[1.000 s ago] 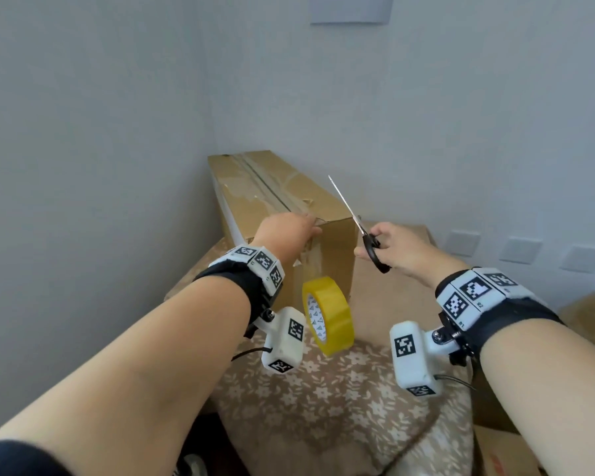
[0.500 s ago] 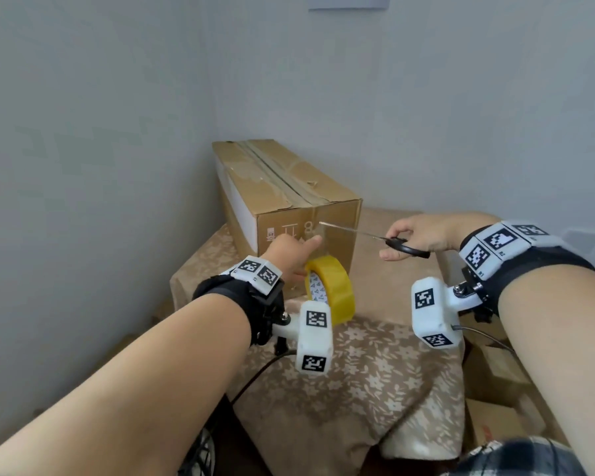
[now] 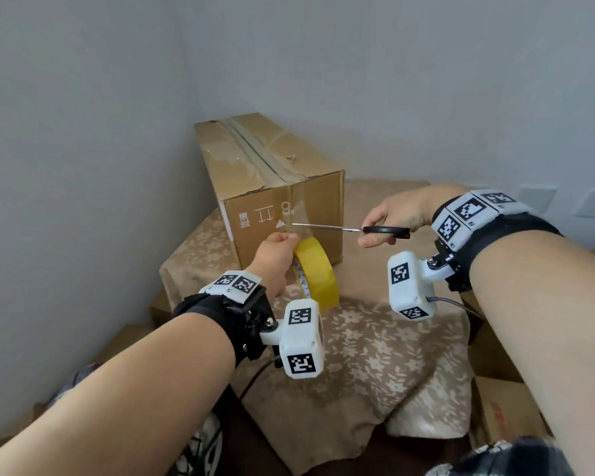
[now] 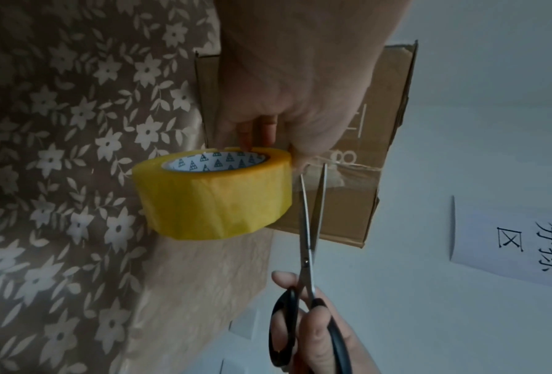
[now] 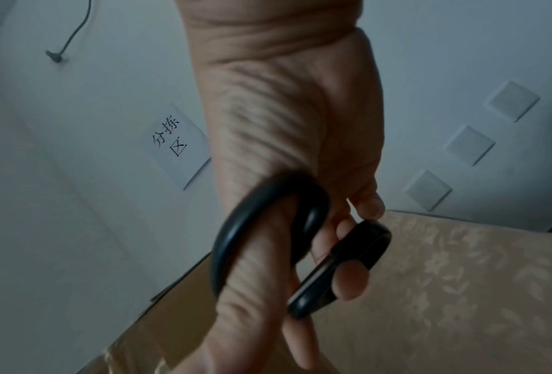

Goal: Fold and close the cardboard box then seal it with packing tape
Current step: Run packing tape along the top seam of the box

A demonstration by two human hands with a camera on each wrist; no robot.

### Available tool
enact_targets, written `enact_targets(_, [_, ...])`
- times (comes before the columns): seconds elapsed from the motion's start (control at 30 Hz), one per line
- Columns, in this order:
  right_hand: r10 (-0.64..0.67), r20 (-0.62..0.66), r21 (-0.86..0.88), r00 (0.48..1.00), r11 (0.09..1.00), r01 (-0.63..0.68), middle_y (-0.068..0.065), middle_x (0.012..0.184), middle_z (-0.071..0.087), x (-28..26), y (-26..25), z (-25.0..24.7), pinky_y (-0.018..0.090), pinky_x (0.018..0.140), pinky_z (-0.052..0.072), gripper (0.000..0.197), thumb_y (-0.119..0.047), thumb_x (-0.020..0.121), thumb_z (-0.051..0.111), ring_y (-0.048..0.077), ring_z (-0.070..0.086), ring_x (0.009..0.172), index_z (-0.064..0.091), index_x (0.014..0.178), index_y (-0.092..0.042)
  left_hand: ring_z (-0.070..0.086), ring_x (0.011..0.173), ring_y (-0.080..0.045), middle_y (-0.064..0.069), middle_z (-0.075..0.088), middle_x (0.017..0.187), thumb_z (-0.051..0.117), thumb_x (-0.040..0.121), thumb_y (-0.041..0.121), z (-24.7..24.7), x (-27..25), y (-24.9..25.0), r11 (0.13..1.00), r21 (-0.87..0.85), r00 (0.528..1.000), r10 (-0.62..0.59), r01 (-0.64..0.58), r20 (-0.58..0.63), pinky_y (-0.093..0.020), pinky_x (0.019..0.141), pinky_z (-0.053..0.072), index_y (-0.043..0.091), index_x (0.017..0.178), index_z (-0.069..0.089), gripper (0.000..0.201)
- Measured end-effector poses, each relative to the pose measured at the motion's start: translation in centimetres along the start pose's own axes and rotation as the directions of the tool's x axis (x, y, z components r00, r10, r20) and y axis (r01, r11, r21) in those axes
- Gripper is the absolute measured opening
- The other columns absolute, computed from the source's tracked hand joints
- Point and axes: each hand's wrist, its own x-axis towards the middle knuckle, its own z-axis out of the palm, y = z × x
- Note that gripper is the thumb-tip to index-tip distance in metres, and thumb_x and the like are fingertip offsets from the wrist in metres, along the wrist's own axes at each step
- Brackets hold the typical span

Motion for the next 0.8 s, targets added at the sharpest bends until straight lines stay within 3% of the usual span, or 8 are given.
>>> enact_targets(0.17, [-0.096, -0.008, 0.011, 0.995, 0.995, 0.096, 0.007, 0.097, 0.069, 1.6, 0.9, -0.2, 0.032, 0.079, 0.045, 0.060, -0.086, 0.038, 0.067, 0.018, 0.058, 0.085, 0.070, 0.080, -0.045, 0.051, 0.064, -0.018, -0.004, 0.055, 0.075, 0.051, 0.096, 0.018, 0.4, -0.7, 0.0, 0.997, -0.075, 1.000, -0.004, 0.003, -0.010, -0.031, 0.065, 0.046, 0.019, 0.081, 0.055, 0.016])
enact_targets(0.23, [-0.103, -0.007, 0.000, 0.995, 0.995, 0.103, 0.006, 0.094, 0.069, 1.7, 0.8, -0.3, 0.032, 0.079, 0.045, 0.058, -0.081, 0.040, 0.068, 0.018, 0.058, 0.084, 0.070, 0.083, -0.042, 0.047, 0.063, -0.018, -0.003, 0.051, 0.071, 0.048, 0.097, 0.020, 0.5, -0.9, -0.1, 0.997, -0.080, 1.000, -0.021, 0.020, -0.002, -0.030, 0.063, 0.042, 0.021, 0.078, 0.053, 0.019])
enact_targets(0.33, [-0.093, -0.005, 0.004, 0.996, 0.996, 0.093, 0.003, 0.086, 0.066, 1.5, 0.4, -0.2, 0.028, 0.073, 0.042, 0.052, -0.073, 0.046, 0.065, 0.017, 0.056, 0.082, 0.070, 0.085, -0.039, 0.051, 0.081, -0.024, -0.007, 0.052, 0.083, 0.044, 0.096, 0.023, 0.6, -1.5, 0.2, 0.997, -0.065, 0.999, -0.043, 0.044, 0.016, -0.041, 0.083, 0.047, 0.023, 0.080, 0.053, 0.019])
enact_targets(0.4, [-0.102, -0.008, 0.020, 0.995, 0.995, 0.102, 0.003, 0.092, 0.067, 1.5, -0.1, -0.1, 0.028, 0.072, 0.042, 0.050, -0.073, 0.046, 0.064, 0.015, 0.057, 0.081, 0.069, 0.084, -0.041, 0.057, 0.094, -0.030, -0.011, 0.058, 0.100, 0.046, 0.096, 0.025, 0.4, -1.8, 0.5, 0.998, -0.052, 0.999, -0.029, 0.030, 0.022, -0.047, 0.094, 0.048, 0.021, 0.094, 0.055, 0.011])
enact_targets(0.47, [-0.112, -0.003, 0.022, 0.994, 0.993, 0.112, 0.004, 0.097, 0.068, 1.6, -0.7, -0.1, 0.027, 0.071, 0.042, 0.046, -0.071, 0.047, 0.064, 0.013, 0.058, 0.081, 0.068, 0.083, -0.041, 0.060, 0.088, -0.028, -0.011, 0.059, 0.099, 0.049, 0.096, 0.023, -0.1, -1.9, 0.4, 0.999, -0.048, 1.000, -0.005, 0.006, 0.019, -0.042, 0.084, 0.053, 0.016, 0.105, 0.054, 0.013])
enact_targets(0.6, [-0.115, 0.005, 0.021, 0.993, 0.993, 0.115, 0.001, 0.094, 0.068, 1.7, -1.1, -0.2, 0.025, 0.069, 0.042, 0.046, -0.069, 0.049, 0.065, 0.010, 0.057, 0.076, 0.070, 0.085, -0.040, 0.058, 0.065, -0.021, -0.008, 0.060, 0.077, 0.054, 0.095, 0.023, -0.8, -2.0, 0.0, 0.999, -0.039, 0.999, 0.037, -0.035, 0.029, -0.030, 0.061, 0.052, 0.016, 0.085, 0.055, 0.012])
enact_targets(0.7, [-0.127, -0.008, 0.023, 0.992, 0.992, 0.128, 0.005, 0.090, 0.068, 2.0, -1.3, -0.4, 0.026, 0.070, 0.043, 0.049, -0.069, 0.046, 0.069, 0.013, 0.056, 0.074, 0.073, 0.084, -0.038, 0.056, 0.057, -0.018, -0.005, 0.059, 0.070, 0.055, 0.095, 0.024, -0.9, -2.0, 0.0, 0.999, -0.030, 0.999, 0.043, -0.043, 0.018, -0.023, 0.049, 0.052, 0.014, 0.085, 0.058, 0.014])
enact_targets(0.8, [-0.141, -0.033, 0.007, 0.989, 0.990, 0.141, 0.005, 0.077, 0.065, 2.3, -1.7, -0.7, 0.028, 0.073, 0.043, 0.048, -0.066, 0.046, 0.073, 0.014, 0.053, 0.068, 0.074, 0.083, -0.035, 0.055, 0.059, -0.020, -0.006, 0.058, 0.070, 0.056, 0.094, 0.023, -0.8, -1.9, 0.1, 0.999, -0.023, 0.999, 0.045, -0.045, -0.001, -0.023, 0.049, 0.050, 0.016, 0.080, 0.058, 0.016])
